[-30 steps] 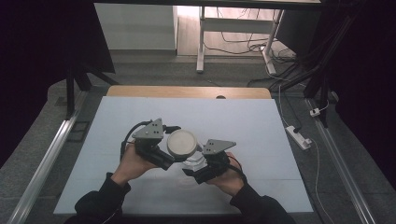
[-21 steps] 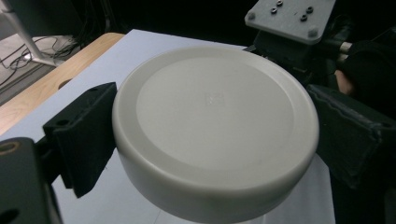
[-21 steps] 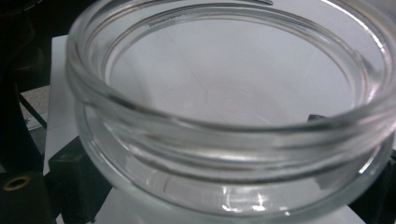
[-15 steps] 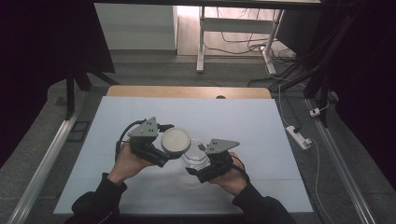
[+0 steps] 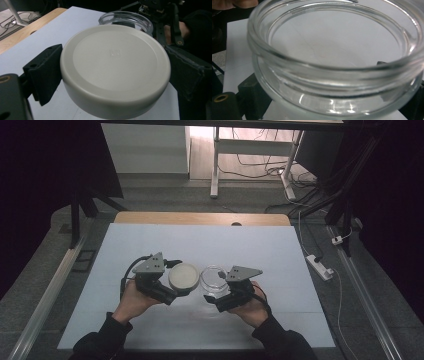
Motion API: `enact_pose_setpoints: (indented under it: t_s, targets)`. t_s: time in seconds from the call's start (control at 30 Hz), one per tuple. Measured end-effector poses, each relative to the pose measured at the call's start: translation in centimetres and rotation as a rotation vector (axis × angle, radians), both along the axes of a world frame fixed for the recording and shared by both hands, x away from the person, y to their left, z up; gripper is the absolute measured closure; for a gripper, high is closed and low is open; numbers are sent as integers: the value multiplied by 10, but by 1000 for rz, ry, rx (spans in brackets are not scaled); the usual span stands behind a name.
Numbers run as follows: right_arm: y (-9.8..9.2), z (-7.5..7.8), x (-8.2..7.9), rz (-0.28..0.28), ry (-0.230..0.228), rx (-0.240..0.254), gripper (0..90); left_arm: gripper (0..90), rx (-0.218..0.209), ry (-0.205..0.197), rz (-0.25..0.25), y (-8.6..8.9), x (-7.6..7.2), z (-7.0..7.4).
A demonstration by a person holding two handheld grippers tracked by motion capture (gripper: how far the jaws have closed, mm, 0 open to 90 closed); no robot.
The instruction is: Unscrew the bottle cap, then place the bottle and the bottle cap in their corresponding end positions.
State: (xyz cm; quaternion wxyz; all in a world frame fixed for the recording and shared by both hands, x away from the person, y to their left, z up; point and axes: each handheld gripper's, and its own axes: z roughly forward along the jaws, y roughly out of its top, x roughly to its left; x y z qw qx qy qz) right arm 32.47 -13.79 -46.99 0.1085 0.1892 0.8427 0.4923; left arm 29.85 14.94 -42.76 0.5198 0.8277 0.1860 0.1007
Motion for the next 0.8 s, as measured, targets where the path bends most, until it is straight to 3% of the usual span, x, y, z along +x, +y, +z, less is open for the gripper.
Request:
enact_pose_setpoints:
  t_s: [0.23, 0.8]
  targets:
    - [-7, 1, 4, -29, -4, -1, 66, 82, -8, 11, -5, 5, -6, -6]
    - [-18, 3, 14, -83, -15, 19, 66, 82, 12, -2, -52, -8, -15, -24]
